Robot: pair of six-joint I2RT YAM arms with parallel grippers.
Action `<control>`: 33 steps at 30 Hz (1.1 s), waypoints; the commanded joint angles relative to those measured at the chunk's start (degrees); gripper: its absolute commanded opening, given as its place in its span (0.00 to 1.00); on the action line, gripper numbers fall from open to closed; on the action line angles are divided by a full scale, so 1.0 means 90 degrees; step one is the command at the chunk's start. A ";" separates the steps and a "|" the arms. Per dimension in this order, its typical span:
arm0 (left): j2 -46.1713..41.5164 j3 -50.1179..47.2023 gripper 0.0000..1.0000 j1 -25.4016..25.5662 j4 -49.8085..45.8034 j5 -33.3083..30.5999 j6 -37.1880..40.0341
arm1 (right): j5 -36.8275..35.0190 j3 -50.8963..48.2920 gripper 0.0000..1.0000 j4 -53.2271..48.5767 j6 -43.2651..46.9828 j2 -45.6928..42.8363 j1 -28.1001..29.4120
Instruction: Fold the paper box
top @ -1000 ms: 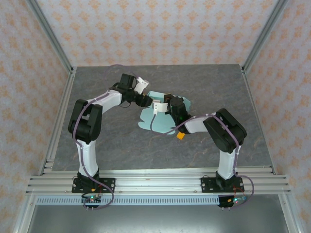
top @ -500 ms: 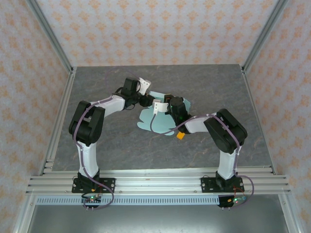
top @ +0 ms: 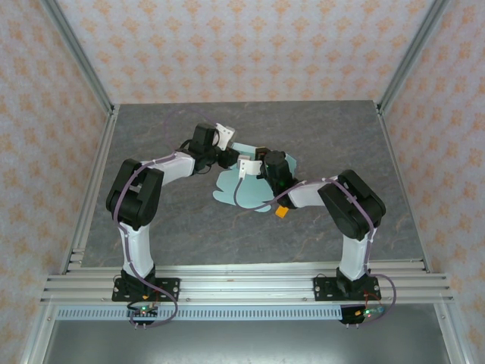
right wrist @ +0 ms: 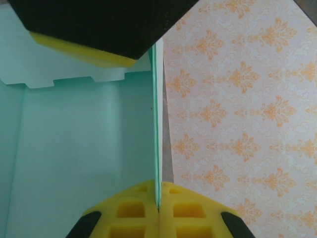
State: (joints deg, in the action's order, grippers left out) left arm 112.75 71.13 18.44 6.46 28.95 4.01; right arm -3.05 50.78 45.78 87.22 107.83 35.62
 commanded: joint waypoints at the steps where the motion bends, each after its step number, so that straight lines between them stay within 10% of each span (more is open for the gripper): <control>1: 0.0061 -0.0072 0.28 -0.0106 0.0591 -0.0949 -0.0323 | 0.0496 0.0102 0.00 -0.0067 -0.0187 -0.0265 0.0184; 12: -0.0163 -0.0471 0.29 0.0075 0.0586 -0.1192 -0.0350 | 0.0407 0.0168 0.00 -0.0159 -0.0427 -0.0334 0.0190; 33: -0.0067 -0.0119 0.20 0.0398 -0.0150 -0.4035 -0.1020 | 0.0338 0.0187 0.00 -0.0162 -0.0482 -0.0328 0.0261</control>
State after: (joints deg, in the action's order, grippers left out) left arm 111.79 68.97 24.32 8.40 7.66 -1.17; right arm -3.14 51.68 43.94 84.64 107.72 35.97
